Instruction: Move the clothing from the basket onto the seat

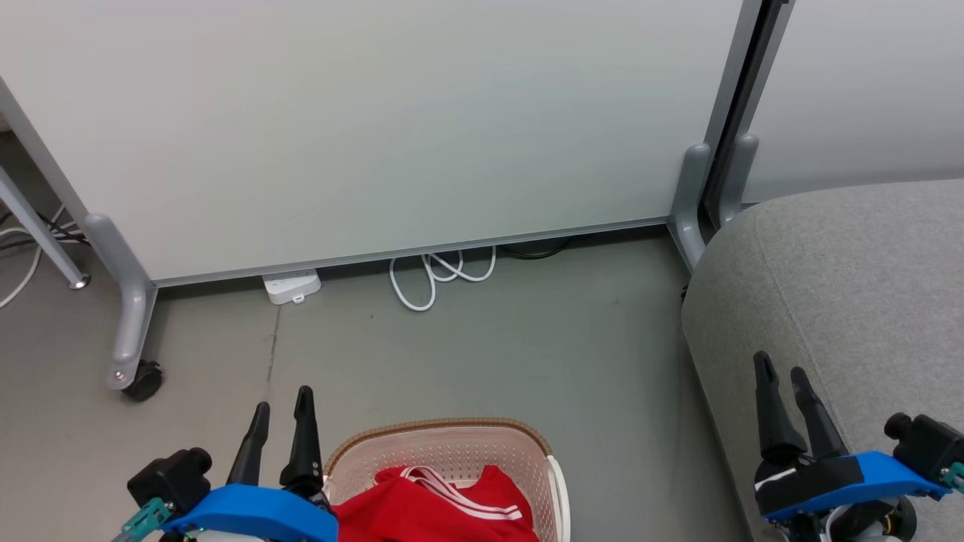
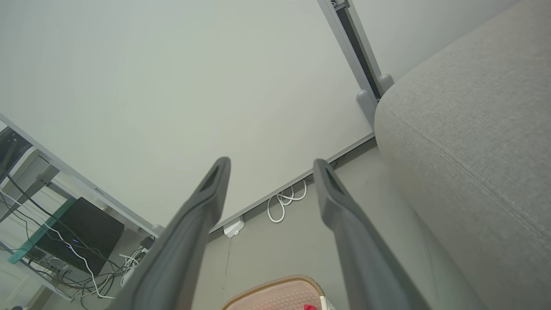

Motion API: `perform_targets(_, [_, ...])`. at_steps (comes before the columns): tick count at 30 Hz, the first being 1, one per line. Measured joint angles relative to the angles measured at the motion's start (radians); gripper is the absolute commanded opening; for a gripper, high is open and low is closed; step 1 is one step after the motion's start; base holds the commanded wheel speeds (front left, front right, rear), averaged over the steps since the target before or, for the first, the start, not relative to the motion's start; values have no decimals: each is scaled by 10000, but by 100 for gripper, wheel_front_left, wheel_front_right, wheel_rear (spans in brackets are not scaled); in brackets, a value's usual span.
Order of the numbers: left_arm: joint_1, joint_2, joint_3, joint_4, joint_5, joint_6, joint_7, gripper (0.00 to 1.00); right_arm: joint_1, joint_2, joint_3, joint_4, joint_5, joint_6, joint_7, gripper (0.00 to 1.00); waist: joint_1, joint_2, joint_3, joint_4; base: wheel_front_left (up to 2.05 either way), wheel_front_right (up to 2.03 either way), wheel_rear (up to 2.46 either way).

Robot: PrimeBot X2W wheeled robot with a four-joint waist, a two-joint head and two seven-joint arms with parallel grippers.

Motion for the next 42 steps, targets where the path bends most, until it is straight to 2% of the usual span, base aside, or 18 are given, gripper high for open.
perform_targets(26, [-161,42,-407,25,2196,221,-654,100,97,-15,88,-169,-2518,2,-188,100,0,0,-32,-11,0,0,0])
perform_targets(42, [-179,38,-548,67,3198,510,-984,100,100,-27,142,-224,-3781,4,-307,100,0,0,-60,16,0,0,0])
